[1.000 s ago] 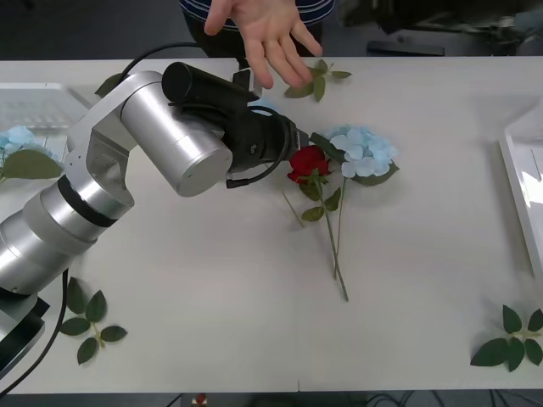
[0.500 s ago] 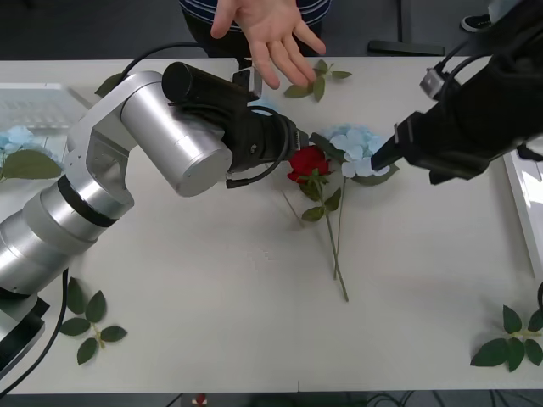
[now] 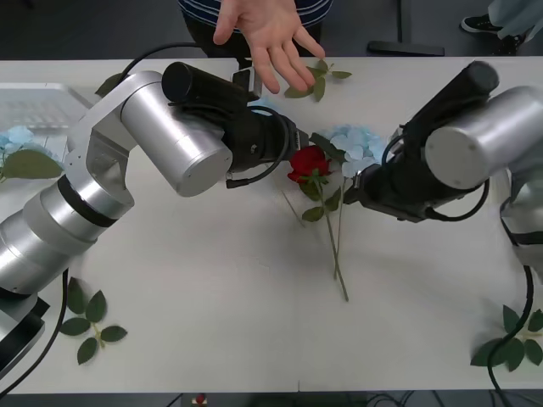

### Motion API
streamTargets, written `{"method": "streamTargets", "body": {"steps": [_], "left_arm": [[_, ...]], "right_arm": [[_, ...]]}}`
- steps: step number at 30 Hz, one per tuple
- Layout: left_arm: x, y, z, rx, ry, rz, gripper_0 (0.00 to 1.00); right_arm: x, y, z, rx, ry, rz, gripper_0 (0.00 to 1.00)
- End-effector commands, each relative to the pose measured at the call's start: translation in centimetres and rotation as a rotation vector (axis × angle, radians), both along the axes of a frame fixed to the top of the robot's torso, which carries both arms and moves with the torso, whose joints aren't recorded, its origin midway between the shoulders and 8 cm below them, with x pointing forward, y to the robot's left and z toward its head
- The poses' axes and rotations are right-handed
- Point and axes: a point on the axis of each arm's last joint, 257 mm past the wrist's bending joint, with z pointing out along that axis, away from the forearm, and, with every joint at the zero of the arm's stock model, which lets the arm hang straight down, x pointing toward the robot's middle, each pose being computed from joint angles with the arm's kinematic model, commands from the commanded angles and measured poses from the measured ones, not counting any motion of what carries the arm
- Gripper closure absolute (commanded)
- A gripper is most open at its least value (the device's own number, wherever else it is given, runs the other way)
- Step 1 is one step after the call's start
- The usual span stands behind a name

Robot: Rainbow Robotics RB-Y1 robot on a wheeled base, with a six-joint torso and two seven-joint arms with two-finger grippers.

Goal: Place the red flowers into the right box and the blue flowers into the left box. If a person shows an open palm, hand one flower to the person first, then continue sorting.

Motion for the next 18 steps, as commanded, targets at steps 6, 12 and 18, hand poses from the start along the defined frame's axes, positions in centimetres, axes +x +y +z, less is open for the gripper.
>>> {"method": "streamTargets", "body": {"steps": [6,12,18], "left_arm": [[0.1,-1.5,3.1,-0.017,-0.057,-0.041,0.0],[0.1,-1.5,3.1,-0.017,-0.057,-0.041,0.0],[0.1,-1.5,3.1,-0.017,-0.057,-0.041,0.0]], "right_arm": [[3.8,1.0,-2.6,-0.032,-0.061,-0.13,0.0],[5.9,2.2,-3.9,-0.064,-0.076,-0.147,0.0],[7.6,3.1,-4.5,-0.089,-0.111,-0.143,0.0]]}}
